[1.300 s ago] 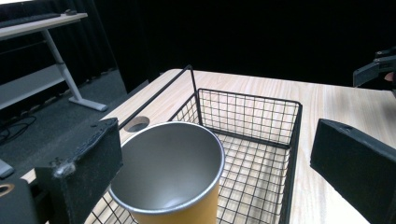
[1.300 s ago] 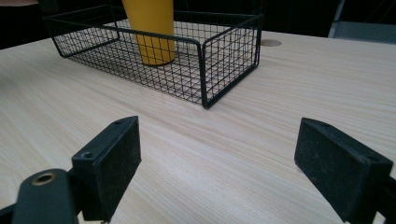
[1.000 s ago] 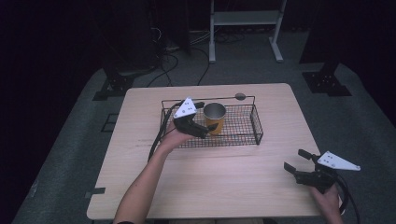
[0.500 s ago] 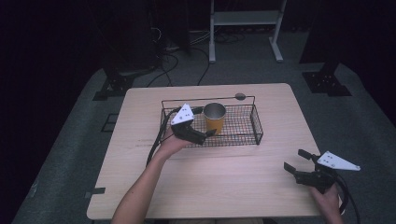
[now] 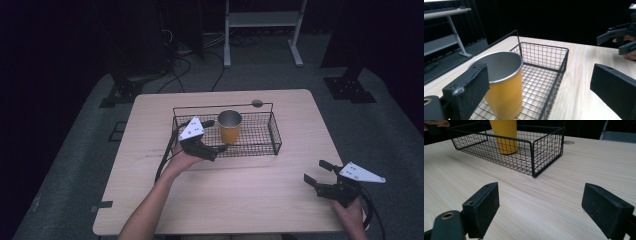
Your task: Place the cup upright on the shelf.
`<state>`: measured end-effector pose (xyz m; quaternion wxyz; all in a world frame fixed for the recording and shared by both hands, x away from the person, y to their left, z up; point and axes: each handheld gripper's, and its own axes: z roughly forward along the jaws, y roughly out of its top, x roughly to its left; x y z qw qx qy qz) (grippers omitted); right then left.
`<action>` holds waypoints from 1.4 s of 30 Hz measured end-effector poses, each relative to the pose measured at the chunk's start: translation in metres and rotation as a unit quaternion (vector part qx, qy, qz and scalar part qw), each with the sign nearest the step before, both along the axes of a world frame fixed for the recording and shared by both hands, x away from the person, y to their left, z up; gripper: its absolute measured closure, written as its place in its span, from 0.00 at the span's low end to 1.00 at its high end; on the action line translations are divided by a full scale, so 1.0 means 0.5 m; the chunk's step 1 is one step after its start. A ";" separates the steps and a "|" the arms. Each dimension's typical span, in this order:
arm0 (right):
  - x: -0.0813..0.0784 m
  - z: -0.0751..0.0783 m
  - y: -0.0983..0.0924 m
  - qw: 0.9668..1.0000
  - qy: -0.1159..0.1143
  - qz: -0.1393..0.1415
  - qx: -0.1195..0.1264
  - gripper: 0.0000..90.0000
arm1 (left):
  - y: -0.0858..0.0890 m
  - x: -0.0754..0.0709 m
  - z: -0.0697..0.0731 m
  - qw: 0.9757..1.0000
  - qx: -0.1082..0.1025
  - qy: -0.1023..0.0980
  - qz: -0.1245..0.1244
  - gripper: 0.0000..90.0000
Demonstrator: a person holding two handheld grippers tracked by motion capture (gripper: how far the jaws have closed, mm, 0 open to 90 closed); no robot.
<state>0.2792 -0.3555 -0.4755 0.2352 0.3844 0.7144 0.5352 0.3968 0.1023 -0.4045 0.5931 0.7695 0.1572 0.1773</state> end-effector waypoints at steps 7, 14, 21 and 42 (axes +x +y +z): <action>0.000 0.000 0.000 1.000 0.000 -0.001 0.000 0.15 | 0.002 -0.017 -0.003 1.000 0.001 -0.004 -0.003 0.02; 0.000 0.000 0.000 1.000 0.000 -0.001 0.000 0.15 | 0.013 -0.029 -0.017 1.000 0.002 0.002 0.002 0.02; 0.000 0.000 0.001 1.000 0.001 -0.002 -0.001 0.15 | 0.023 -0.048 -0.036 1.000 0.000 0.004 0.006 0.02; 0.000 0.000 0.002 1.000 0.001 -0.003 -0.003 0.15 | 0.044 -0.088 -0.065 1.000 -0.002 0.010 0.012 0.02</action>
